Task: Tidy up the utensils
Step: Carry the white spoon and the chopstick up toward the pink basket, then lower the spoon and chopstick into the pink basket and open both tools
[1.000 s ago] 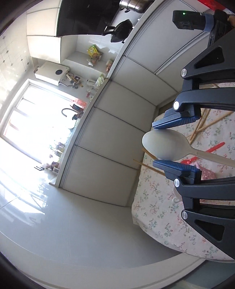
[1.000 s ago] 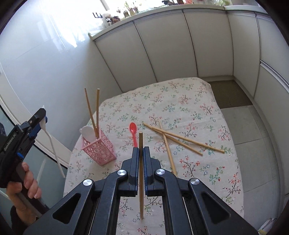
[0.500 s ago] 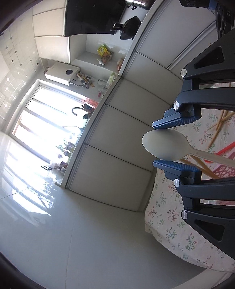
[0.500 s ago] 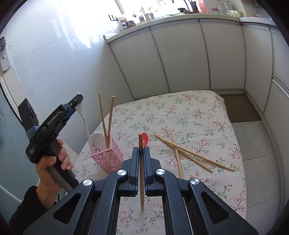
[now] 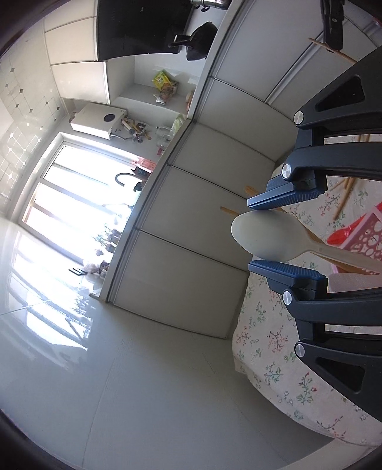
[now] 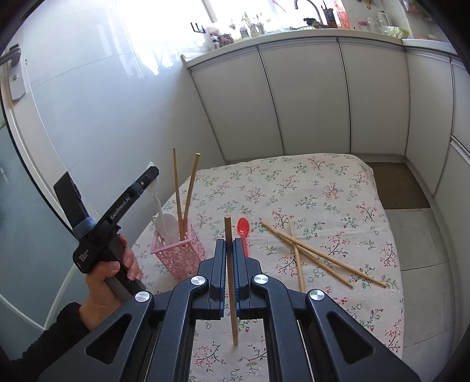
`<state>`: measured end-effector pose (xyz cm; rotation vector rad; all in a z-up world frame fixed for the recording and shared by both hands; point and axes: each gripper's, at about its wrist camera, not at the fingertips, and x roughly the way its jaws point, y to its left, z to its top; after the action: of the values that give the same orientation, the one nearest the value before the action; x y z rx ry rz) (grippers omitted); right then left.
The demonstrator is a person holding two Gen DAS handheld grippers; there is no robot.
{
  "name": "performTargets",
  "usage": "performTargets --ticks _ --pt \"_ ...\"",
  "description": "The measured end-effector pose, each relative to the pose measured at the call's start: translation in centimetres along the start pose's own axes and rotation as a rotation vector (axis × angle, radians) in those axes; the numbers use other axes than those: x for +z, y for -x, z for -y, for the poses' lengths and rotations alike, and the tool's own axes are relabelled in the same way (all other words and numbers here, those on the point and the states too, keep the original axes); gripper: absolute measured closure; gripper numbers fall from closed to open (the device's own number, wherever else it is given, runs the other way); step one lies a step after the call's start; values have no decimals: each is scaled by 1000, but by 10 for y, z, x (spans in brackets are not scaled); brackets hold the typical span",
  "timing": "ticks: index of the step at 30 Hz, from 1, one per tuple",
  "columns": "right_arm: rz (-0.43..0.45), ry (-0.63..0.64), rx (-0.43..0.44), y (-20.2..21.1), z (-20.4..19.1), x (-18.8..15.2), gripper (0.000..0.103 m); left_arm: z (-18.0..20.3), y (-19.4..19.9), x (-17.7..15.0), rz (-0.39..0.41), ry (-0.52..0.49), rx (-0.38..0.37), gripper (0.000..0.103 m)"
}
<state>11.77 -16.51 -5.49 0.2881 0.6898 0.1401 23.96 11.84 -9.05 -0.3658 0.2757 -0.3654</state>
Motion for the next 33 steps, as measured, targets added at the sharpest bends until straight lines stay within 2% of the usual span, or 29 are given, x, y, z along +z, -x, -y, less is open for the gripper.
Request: performTargets --ticks 8,17,21,26,27,33 --pt "5 20 12 -2 -9 -2 99 -16 6 -18 -35 43 0 67" --pt "13 15 16 -2 -13 0 99 -10 9 -28 -107 41 27 65" --pt "46 15 16 3 -18 8 99 -1 14 -24 -167 5 61 54" --pt "101 11 25 13 -26 30 99 11 38 -7 -211 -53 125 38" --pt "116 14 24 15 -30 38 99 11 44 -4 -226 -54 139 32" --pt "200 35 30 26 -55 88 99 15 67 7 -369 -65 253 22"
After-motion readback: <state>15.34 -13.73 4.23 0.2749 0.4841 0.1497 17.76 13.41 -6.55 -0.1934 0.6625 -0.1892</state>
